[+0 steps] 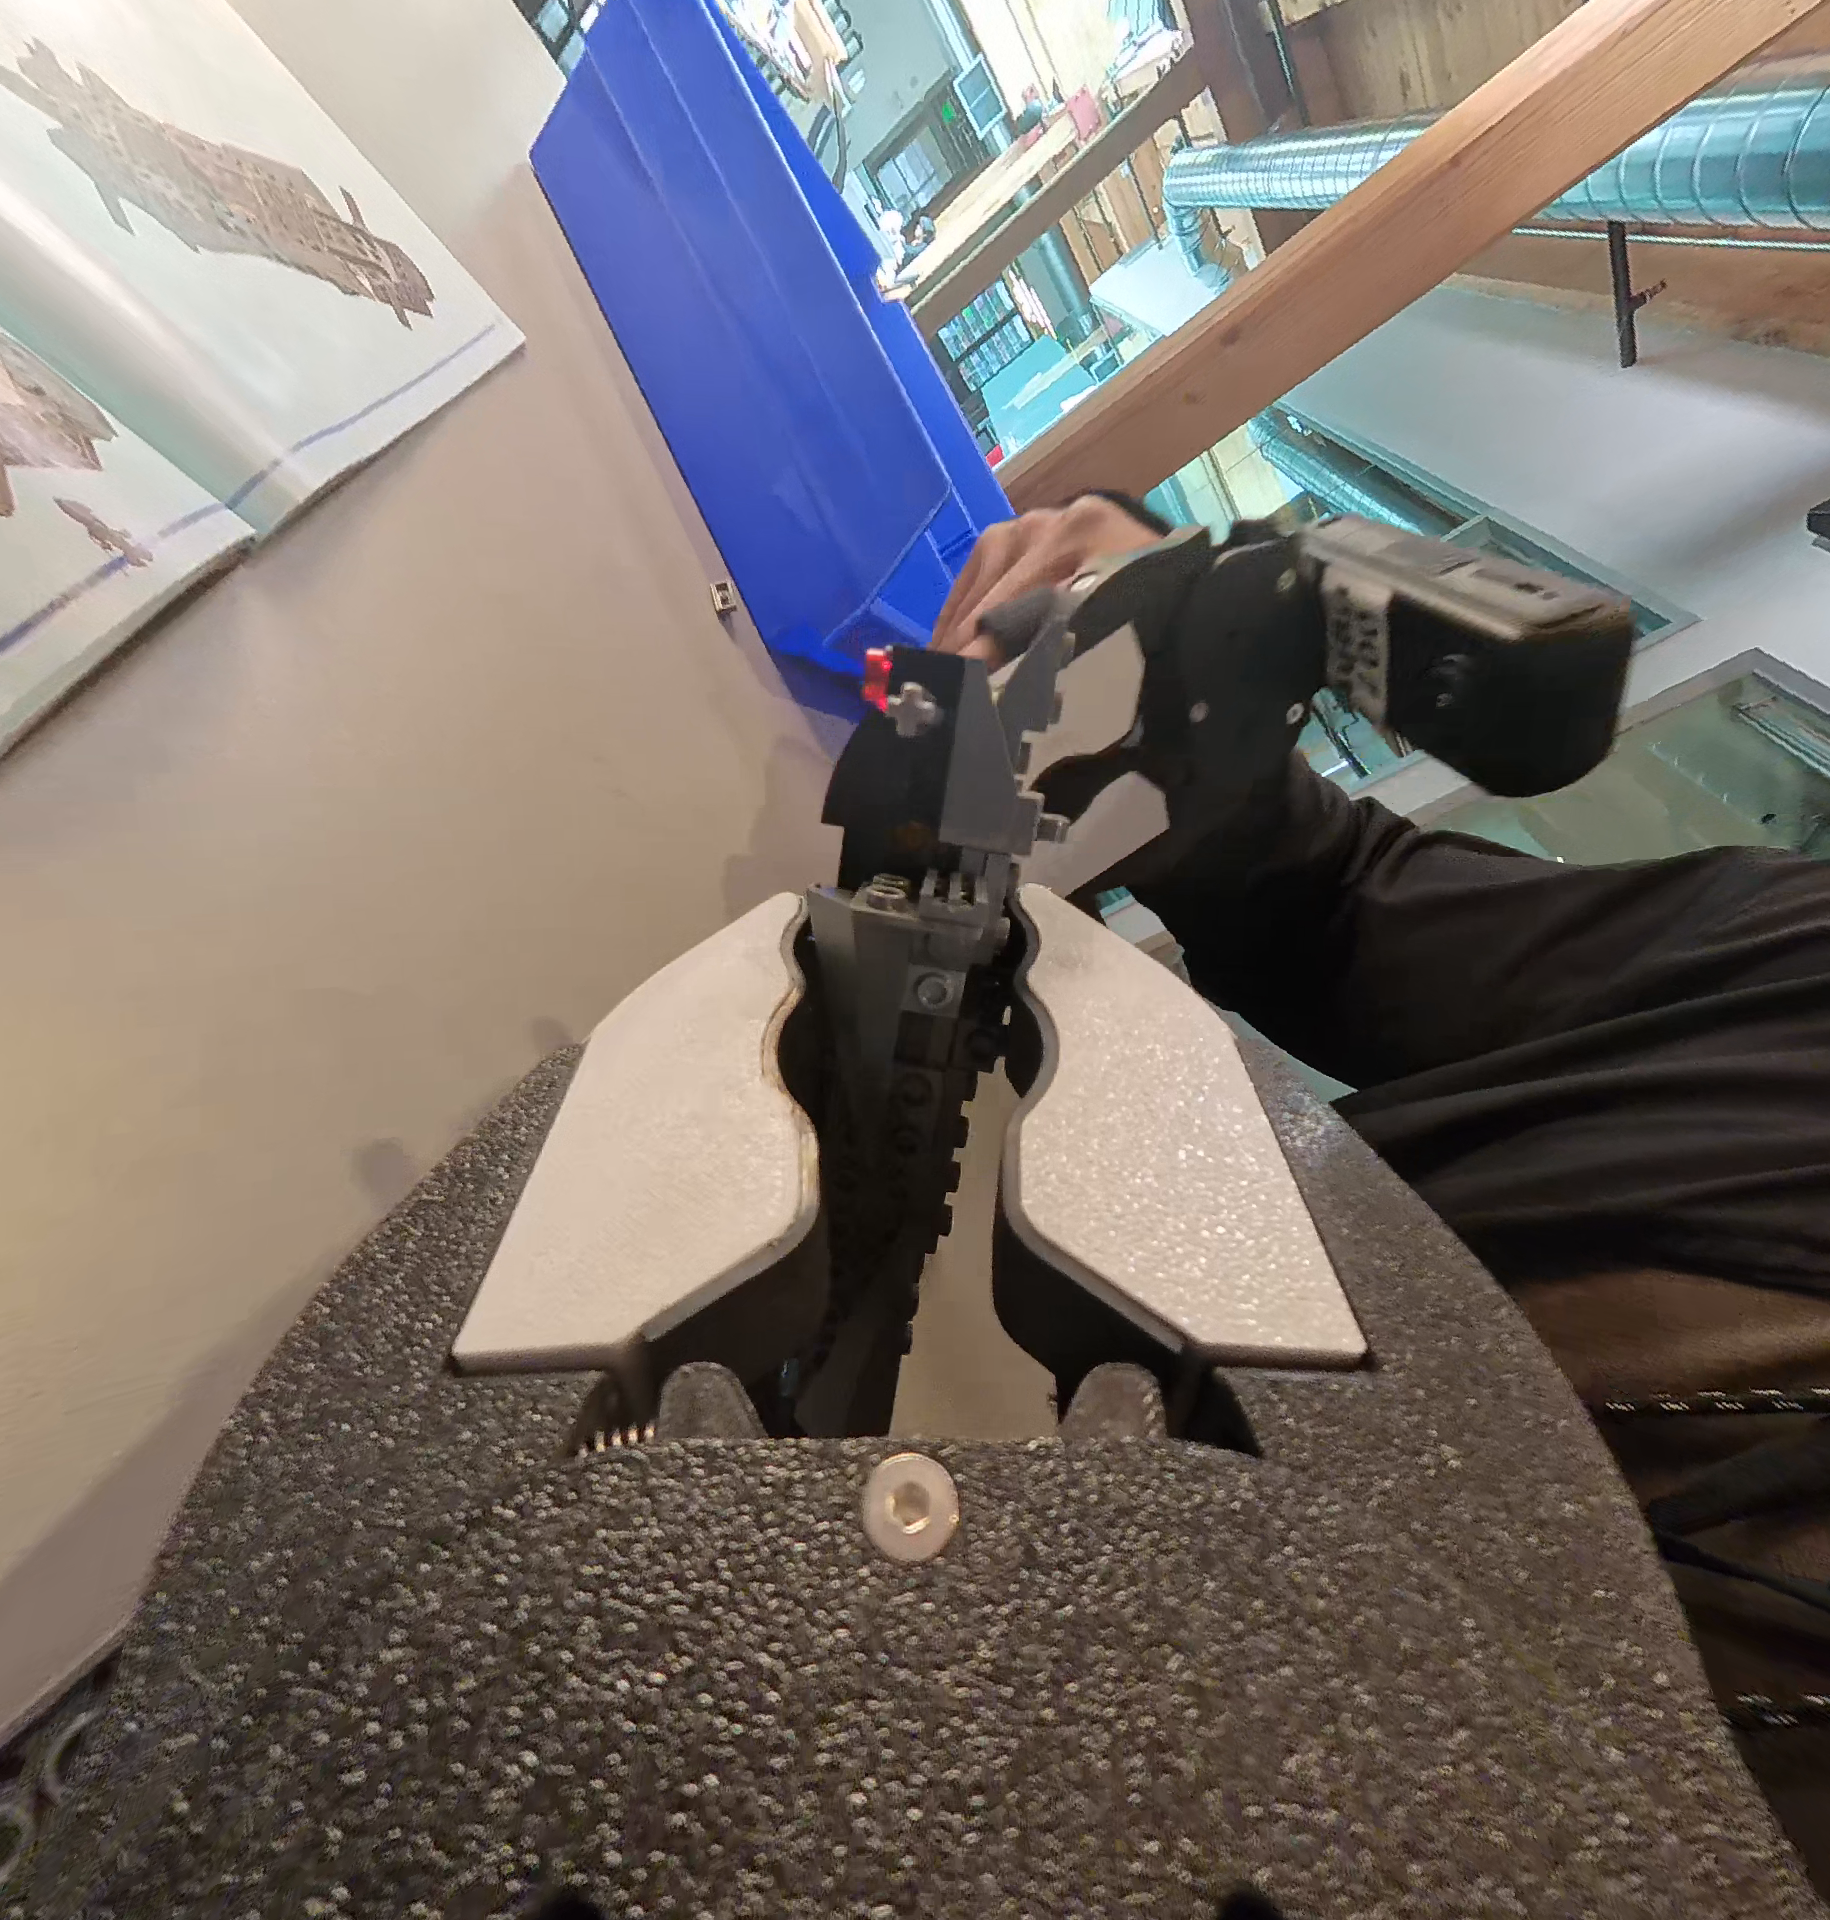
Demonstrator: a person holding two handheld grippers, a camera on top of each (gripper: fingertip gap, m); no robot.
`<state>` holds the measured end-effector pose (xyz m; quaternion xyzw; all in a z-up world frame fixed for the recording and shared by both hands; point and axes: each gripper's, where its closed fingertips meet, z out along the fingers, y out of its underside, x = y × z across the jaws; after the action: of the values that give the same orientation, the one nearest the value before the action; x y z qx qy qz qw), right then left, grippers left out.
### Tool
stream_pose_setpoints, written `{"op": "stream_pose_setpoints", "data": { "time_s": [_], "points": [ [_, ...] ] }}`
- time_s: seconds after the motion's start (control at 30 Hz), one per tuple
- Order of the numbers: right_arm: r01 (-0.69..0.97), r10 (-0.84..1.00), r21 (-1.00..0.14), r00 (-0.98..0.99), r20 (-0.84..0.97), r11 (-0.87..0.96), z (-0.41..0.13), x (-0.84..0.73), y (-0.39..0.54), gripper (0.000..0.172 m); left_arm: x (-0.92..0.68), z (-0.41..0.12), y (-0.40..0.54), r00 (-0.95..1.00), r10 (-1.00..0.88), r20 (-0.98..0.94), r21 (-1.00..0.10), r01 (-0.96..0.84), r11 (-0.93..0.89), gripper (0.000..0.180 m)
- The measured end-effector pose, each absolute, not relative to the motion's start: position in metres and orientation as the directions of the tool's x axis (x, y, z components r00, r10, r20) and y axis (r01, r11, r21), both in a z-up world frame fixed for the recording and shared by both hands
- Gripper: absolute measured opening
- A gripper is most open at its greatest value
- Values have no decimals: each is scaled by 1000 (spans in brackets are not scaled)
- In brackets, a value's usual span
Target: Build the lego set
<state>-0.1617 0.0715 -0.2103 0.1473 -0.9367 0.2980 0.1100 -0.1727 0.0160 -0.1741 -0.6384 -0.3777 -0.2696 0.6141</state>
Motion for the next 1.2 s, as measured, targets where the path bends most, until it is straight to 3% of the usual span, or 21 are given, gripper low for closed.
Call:
{"op": "stream_pose_setpoints", "data": {
  "time_s": [0.27,0.47,0.67,0.97,1.2],
  "points": [
    [-520,-296,-450,-827,478,726,-137,-173,47,8,-165,-179,26,529,142,837,-535,845,5,34],
    [-618,-452,-246,-742,495,746,-144,-183,37,8,-162,-181,31,509,130,851,-513,858,-7,34],
    [-651,-529,-137,-706,471,747,-154,-184,34,9,-162,-182,33,493,115,862,-496,868,0,34],
    [-637,-499,-168,-718,485,752,-155,-183,34,11,-162,-182,33,480,105,871,-483,876,5,34],
    [-564,-399,-285,-787,470,775,-147,-182,36,21,-160,-183,36,478,93,873,-480,877,-2,34]
  ]
}}
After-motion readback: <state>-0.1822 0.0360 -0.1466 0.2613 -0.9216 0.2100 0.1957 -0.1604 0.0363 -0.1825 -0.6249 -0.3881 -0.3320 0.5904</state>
